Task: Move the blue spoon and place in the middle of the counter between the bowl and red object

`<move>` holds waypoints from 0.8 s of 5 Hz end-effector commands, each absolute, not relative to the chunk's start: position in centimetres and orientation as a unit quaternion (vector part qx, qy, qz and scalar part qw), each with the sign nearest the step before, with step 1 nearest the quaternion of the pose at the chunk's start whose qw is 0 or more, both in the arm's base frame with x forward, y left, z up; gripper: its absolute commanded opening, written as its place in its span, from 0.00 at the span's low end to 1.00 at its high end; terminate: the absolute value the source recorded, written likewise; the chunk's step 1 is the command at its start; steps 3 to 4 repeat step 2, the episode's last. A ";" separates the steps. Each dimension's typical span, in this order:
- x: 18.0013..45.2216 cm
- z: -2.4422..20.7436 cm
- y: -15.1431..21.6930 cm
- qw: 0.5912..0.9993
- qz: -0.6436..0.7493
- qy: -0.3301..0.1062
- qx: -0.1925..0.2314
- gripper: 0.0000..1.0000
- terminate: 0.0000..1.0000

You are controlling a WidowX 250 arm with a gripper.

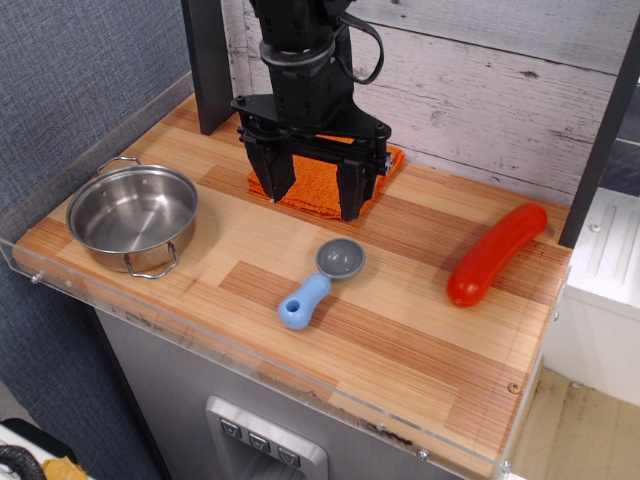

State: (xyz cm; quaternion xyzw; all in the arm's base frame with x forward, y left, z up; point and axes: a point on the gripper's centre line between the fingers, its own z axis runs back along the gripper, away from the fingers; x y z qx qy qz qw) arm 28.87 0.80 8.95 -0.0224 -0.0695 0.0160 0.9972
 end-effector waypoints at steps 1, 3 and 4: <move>29.0 10.7 0.9 0.995 0.014 -0.094 0.011 1.00 0.00; 29.0 10.7 0.9 0.995 0.014 -0.094 0.011 1.00 1.00; 29.0 10.7 0.9 0.995 0.014 -0.094 0.011 1.00 1.00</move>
